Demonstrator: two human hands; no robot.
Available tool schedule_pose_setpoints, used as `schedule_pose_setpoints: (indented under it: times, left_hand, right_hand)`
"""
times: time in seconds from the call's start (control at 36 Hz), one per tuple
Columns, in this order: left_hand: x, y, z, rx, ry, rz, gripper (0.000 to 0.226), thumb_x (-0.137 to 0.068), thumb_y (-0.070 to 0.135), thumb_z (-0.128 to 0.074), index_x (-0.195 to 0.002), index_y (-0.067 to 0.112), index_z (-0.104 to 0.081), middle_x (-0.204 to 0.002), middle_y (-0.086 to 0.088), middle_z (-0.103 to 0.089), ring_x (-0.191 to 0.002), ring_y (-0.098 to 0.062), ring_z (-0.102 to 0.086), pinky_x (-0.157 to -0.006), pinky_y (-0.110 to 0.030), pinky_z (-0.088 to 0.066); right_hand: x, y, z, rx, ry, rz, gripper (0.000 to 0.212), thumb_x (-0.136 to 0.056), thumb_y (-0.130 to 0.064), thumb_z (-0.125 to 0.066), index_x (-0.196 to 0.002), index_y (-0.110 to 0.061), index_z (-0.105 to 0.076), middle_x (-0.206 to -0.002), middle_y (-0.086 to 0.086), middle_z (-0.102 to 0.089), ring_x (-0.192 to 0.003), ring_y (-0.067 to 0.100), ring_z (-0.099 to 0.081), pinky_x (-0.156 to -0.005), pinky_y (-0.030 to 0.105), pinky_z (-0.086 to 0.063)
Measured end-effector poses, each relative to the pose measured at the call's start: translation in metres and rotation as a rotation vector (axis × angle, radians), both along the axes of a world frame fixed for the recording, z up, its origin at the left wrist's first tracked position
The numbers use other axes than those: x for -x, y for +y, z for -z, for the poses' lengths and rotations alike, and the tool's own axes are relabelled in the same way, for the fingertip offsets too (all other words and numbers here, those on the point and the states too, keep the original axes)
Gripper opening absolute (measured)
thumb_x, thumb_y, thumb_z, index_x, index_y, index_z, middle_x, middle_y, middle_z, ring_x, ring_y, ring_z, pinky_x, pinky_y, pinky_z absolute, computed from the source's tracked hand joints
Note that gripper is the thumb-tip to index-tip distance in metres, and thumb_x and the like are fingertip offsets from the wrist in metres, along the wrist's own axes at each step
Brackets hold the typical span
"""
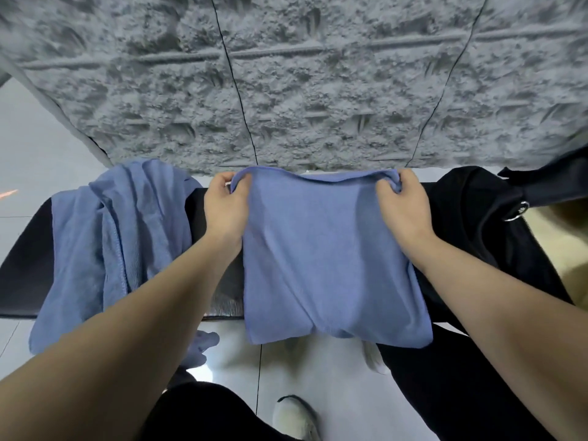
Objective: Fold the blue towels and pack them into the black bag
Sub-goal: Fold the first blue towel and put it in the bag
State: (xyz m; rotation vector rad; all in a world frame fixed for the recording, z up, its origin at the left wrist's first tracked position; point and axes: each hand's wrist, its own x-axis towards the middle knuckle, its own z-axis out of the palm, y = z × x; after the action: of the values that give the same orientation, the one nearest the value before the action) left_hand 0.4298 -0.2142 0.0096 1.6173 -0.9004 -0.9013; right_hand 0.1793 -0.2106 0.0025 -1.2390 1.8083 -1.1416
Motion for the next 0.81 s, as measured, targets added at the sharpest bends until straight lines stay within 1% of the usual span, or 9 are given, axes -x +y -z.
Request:
schedule_pose_setpoints:
  times: [0.14,0.19,0.25,0.33,0.42,0.5,0.64,0.72,0.81]
  left_hand:
    - [0.003,-0.027,0.009,-0.006,-0.12,0.017,0.019,-0.096,0.024,-0.059,-0.078,0.024,-0.054,-0.07,0.003,-0.056,-0.061,-0.013,-0.048,-0.058,-0.029,-0.039]
    - [0.002,-0.036,0.017,-0.042,-0.226,0.054,0.014,-0.096,0.027,-0.058,-0.082,0.023,-0.059,-0.077,-0.001,-0.062,-0.067,-0.016,-0.052,-0.063,-0.033,-0.041]
    - [0.0,-0.044,0.026,-0.123,-0.368,0.09,0.012,-0.095,0.034,-0.057,-0.085,0.031,-0.061,-0.084,0.002,-0.067,-0.074,-0.019,-0.057,-0.073,-0.034,-0.045]
    - [-0.005,-0.052,0.036,-0.263,-0.586,0.145,0.012,-0.094,0.042,-0.055,-0.085,0.037,-0.059,-0.08,0.007,-0.062,-0.088,-0.021,-0.055,-0.096,-0.038,-0.034]
    - [-0.007,-0.059,0.039,-0.324,-0.698,0.217,0.022,-0.094,0.042,-0.052,-0.074,0.032,-0.053,-0.071,0.007,-0.054,-0.085,-0.021,-0.051,-0.097,-0.04,-0.028]
    - [-0.008,-0.064,0.037,-0.355,-0.695,0.255,0.034,-0.094,0.041,-0.053,-0.064,0.028,-0.042,-0.062,0.007,-0.044,-0.074,-0.02,-0.045,-0.09,-0.039,-0.028]
    - [-0.012,-0.071,0.028,-0.411,-0.61,0.345,0.03,-0.082,0.051,-0.063,-0.059,0.031,-0.058,-0.066,0.007,-0.054,-0.079,-0.024,-0.053,-0.087,-0.043,-0.033]
    - [-0.017,-0.081,0.027,-0.457,-0.629,0.429,0.017,-0.068,0.063,-0.055,-0.07,0.048,-0.062,-0.084,0.008,-0.063,-0.098,-0.029,-0.061,-0.1,-0.052,-0.041]
    - [-0.01,-0.087,0.012,-0.507,-0.67,0.566,0.018,-0.089,0.049,-0.053,-0.086,0.036,-0.065,-0.11,0.002,-0.065,-0.106,-0.027,-0.057,-0.103,-0.044,-0.042]
  right_hand:
    - [-0.001,-0.021,0.005,-0.01,0.062,-0.014,0.016,-0.095,-0.022,-0.047,-0.08,-0.03,-0.047,-0.07,-0.01,-0.05,-0.058,0.006,-0.043,-0.051,0.022,-0.034]
    - [-0.001,-0.029,0.011,-0.039,0.11,-0.034,0.008,-0.095,-0.025,-0.047,-0.093,-0.026,-0.055,-0.078,-0.008,-0.058,-0.069,0.012,-0.052,-0.06,0.029,-0.041]
    - [0.0,-0.033,0.02,-0.074,0.146,-0.066,0.014,-0.094,-0.024,-0.048,-0.1,-0.022,-0.06,-0.087,-0.003,-0.063,-0.08,0.018,-0.056,-0.072,0.036,-0.044]
    - [0.001,-0.033,0.033,-0.135,0.215,-0.147,0.013,-0.094,-0.026,-0.051,-0.083,-0.02,-0.056,-0.076,-0.002,-0.058,-0.076,0.021,-0.053,-0.065,0.036,-0.04]
    - [0.001,-0.031,0.039,-0.141,0.233,-0.184,0.008,-0.091,-0.025,-0.054,-0.084,-0.026,-0.059,-0.083,-0.003,-0.062,-0.081,0.021,-0.057,-0.07,0.035,-0.043]
    - [0.0,-0.029,0.041,-0.123,0.301,-0.221,0.011,-0.089,-0.027,-0.057,-0.091,-0.035,-0.064,-0.103,-0.009,-0.063,-0.091,0.014,-0.058,-0.077,0.031,-0.044]
    - [0.001,-0.026,0.043,-0.121,0.333,-0.252,0.019,-0.089,-0.027,-0.062,-0.105,-0.035,-0.069,-0.107,-0.013,-0.054,-0.095,0.009,-0.057,-0.084,0.027,-0.044]
    - [0.003,-0.024,0.044,-0.112,0.332,-0.279,0.017,-0.087,-0.025,-0.063,-0.1,-0.033,-0.071,-0.102,-0.012,-0.054,-0.094,0.007,-0.055,-0.079,0.023,-0.039]
    - [0.004,-0.022,0.043,-0.126,0.297,-0.296,0.016,-0.088,-0.023,-0.063,-0.101,-0.028,-0.072,-0.105,-0.01,-0.054,-0.093,0.005,-0.054,-0.078,0.02,-0.036]
